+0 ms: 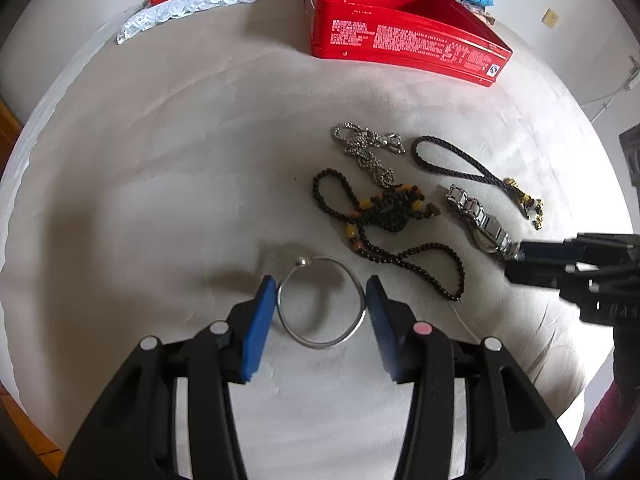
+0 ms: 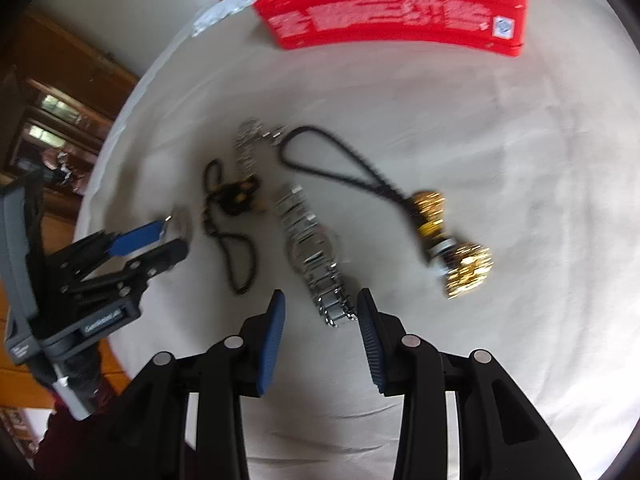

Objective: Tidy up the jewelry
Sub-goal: 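Grasp the large silver hoop with the left tool while the right tool grasps the silver watch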

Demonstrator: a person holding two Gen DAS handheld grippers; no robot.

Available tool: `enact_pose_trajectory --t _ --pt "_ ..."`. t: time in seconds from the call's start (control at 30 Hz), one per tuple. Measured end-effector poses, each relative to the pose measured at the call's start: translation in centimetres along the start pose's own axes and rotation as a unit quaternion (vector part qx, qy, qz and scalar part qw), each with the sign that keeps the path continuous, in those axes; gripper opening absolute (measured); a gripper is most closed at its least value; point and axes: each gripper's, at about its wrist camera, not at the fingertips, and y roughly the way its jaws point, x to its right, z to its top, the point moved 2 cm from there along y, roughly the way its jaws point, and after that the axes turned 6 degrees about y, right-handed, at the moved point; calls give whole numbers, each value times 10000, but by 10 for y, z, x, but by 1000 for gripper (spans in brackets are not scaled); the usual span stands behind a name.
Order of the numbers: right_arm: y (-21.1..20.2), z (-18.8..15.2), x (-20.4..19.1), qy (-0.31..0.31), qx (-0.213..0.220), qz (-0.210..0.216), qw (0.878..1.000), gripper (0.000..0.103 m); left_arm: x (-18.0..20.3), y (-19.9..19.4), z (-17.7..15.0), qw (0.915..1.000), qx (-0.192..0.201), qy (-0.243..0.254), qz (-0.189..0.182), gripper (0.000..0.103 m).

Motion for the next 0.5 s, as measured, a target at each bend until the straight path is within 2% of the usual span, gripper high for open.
enact_pose_trajectory --t 0.07,0.2,0.37,0.5 --pt "2 -1 -3 -6 -90 85 9999 38 -1 -1 1 10000 13 -15 -24 45" --pt "-1 7 -3 19 141 -256 9996 38 1 0 2 10000 33 -25 -55 45" --pt "6 13 -10 -100 128 -474 9987 38 0 -1 3 10000 45 -21 -86 45" --pt "13 14 -24 -364 119 -830 9958 40 0 -1 3 9999 45 -16 -102 45"
